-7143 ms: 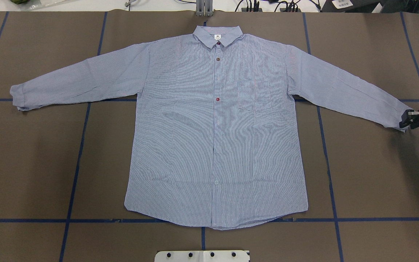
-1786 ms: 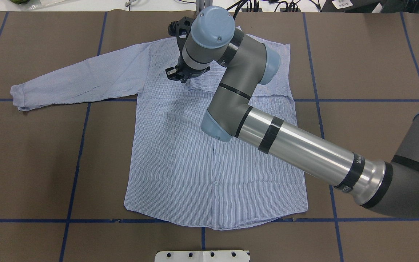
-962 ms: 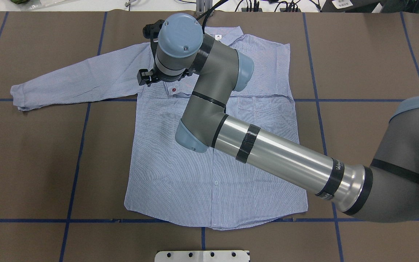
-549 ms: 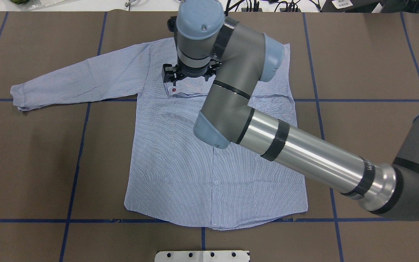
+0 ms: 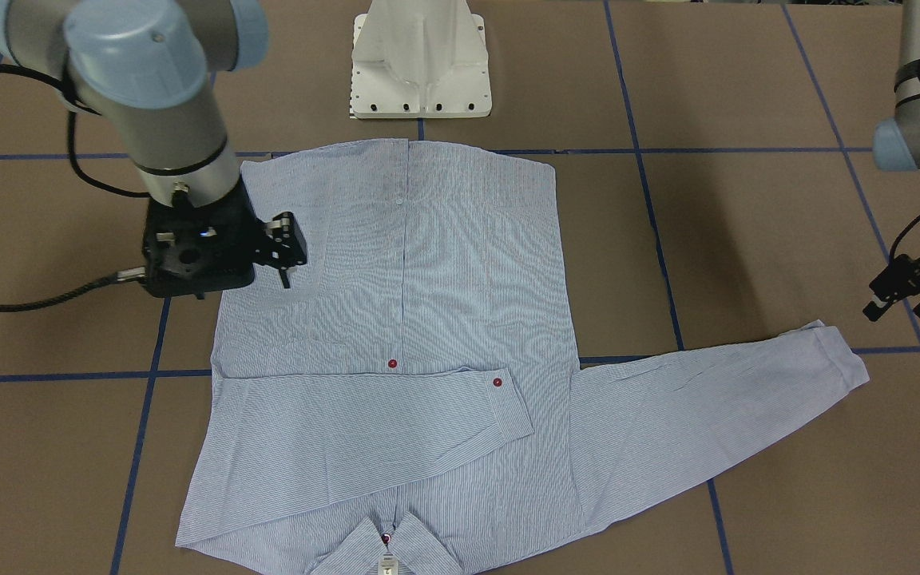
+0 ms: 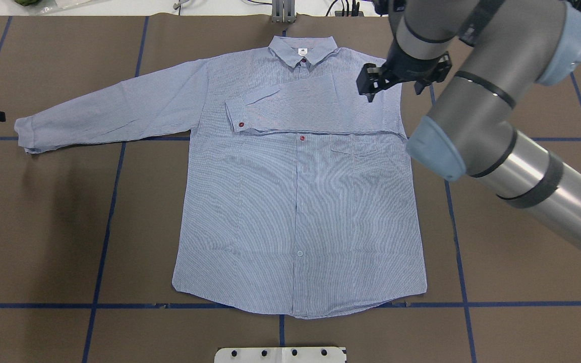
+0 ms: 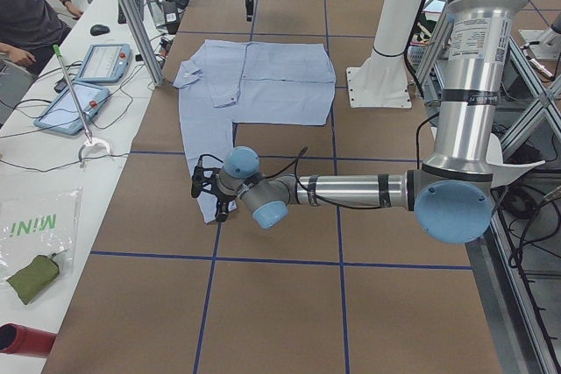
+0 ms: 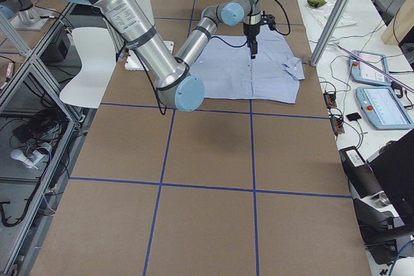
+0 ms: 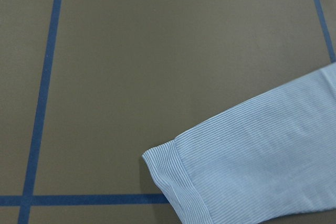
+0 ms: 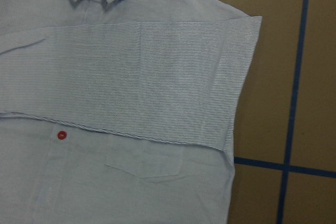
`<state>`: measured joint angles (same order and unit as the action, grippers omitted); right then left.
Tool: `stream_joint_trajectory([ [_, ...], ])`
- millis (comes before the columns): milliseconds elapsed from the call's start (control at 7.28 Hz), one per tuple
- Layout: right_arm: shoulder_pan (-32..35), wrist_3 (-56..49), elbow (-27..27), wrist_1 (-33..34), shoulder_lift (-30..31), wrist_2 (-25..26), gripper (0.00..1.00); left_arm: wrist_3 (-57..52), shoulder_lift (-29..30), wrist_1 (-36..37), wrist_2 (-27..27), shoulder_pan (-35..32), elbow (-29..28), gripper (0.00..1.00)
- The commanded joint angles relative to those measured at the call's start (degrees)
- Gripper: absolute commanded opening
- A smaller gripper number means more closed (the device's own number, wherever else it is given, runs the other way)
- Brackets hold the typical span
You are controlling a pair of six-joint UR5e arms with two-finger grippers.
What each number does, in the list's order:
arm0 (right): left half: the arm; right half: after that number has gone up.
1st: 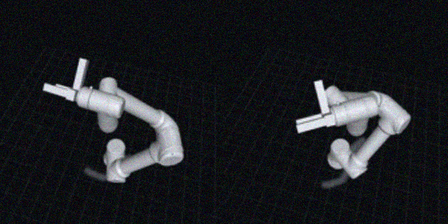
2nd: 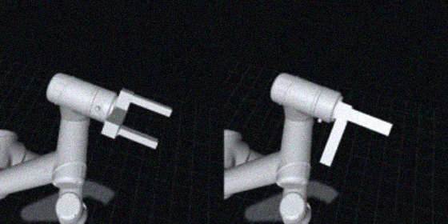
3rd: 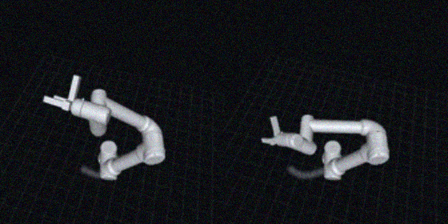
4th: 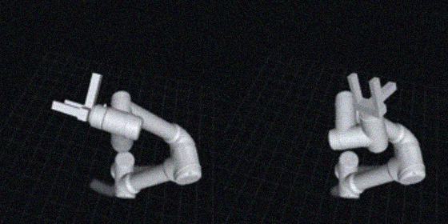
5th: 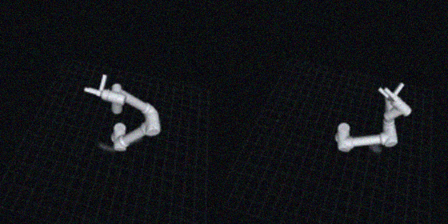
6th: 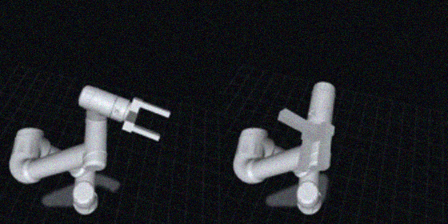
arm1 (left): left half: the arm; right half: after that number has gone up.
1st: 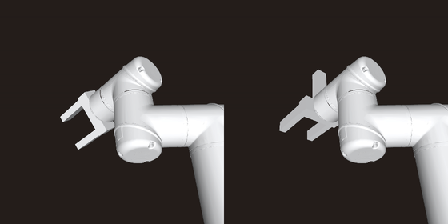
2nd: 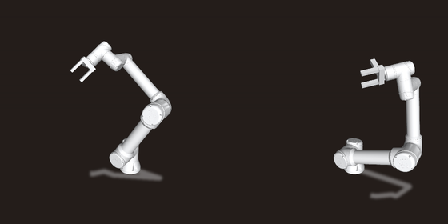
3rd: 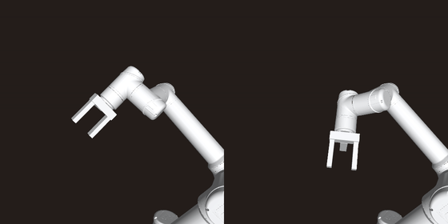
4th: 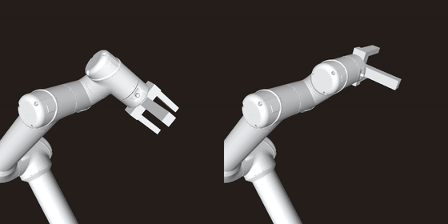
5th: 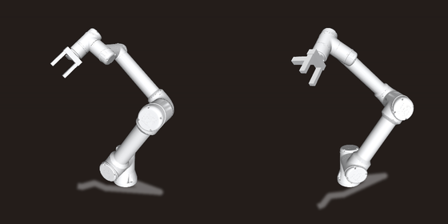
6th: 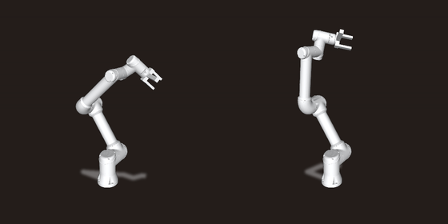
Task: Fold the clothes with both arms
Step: 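Raise the right gripper away while the left gripper reaches the other cuff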
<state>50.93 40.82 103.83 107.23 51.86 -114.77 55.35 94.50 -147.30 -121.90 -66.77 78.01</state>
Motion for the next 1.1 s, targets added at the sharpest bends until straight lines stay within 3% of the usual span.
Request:
stream_joint_trajectory([
  [0,6.5,-10.8,4.3,2.6,6.7,-4.8,1.00,7.0,1.9,-1.8,6.8,5.8,-2.3,0.92],
  [275,10.7,-15.9,5.6,2.3,10.8,-8.5,1.00,6.9,2.7,-1.8,6.9,5.8,-3.7,0.84],
  [962,10.9,-16.1,5.4,2.4,11.1,-9.9,1.00,6.8,4.0,-1.9,7.0,5.8,-7.4,0.61],
])
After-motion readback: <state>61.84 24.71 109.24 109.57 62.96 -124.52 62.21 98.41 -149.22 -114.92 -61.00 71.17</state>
